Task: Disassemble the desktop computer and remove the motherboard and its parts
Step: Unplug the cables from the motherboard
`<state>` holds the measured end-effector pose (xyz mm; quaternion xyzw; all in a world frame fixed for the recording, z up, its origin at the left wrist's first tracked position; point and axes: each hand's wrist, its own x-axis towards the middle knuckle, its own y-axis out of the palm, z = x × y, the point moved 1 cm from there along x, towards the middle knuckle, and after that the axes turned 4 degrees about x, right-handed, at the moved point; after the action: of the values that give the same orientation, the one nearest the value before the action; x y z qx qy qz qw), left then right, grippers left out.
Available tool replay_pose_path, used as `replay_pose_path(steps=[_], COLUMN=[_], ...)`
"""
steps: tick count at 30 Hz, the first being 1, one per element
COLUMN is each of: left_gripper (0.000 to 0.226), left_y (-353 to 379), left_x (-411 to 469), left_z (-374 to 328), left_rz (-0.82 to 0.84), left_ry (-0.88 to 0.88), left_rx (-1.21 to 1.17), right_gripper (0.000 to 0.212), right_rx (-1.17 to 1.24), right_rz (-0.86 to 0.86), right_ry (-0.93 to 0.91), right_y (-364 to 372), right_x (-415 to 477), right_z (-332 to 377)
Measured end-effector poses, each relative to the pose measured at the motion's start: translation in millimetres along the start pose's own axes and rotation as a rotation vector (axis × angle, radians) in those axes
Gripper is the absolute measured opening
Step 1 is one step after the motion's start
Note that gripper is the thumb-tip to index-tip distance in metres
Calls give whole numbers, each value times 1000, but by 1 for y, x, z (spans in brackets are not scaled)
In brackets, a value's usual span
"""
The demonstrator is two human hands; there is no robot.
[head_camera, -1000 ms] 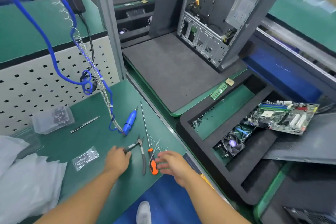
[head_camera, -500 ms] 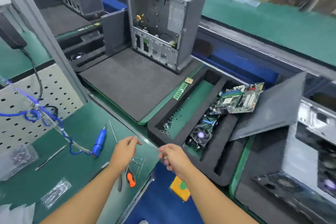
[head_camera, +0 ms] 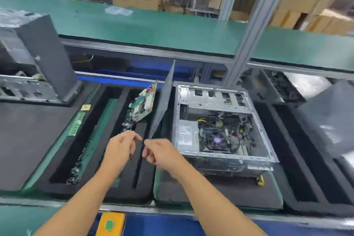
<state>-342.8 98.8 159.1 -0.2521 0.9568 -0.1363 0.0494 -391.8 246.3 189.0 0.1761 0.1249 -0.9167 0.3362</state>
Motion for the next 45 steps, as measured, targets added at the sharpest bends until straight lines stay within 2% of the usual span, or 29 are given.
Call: replay_pose_path(steps=[8,13,15,19,21,26,29,31,34,37,40,45], left_gripper=[34,14,19,10,13,21,28,31,31,37,35,30], left_y=[163,252,276,300,304,307,309,311,314,317,322,335], left_x=[20,35,37,35,37,45,46,45,40,43,55,81], left_z=[-89,-90,-82,-61,-58,-56,-54,-54,-53,-47,-44,-42], left_rz=[286,416,417,424,404,426,454,479,571,645,618,614], left_ry=[220,283,272,208,213,226,228,254,325,292,163,45], left_rx=[13,388,528,683,728,740,654,577,605,659,545,327], right_gripper=[37,28,24,18,21,30,33,36,41,32,33,25], right_rx=[95,-4,-64,-64,-127,-153,-269,-427,-670,-606,-673,-490], right_rz=[-234,-392,-446,-474,-475,-553,-690,-794,-835,-839,-817,-937], right_ry=[-144,-121,-76,22,46,-57,-162,-169,-12,181,290,302], right_y=[-164,-244,-270,-295,-294,-291,-290,-288,-290,-299,-305,-301], right_x=[-56,-77,-79,-68,-58,-31,-14,-2,15,31,44,51], right_z=[-1,-33,-51,-81,-89,-83,-72,-66,-60,-50,-44,-53])
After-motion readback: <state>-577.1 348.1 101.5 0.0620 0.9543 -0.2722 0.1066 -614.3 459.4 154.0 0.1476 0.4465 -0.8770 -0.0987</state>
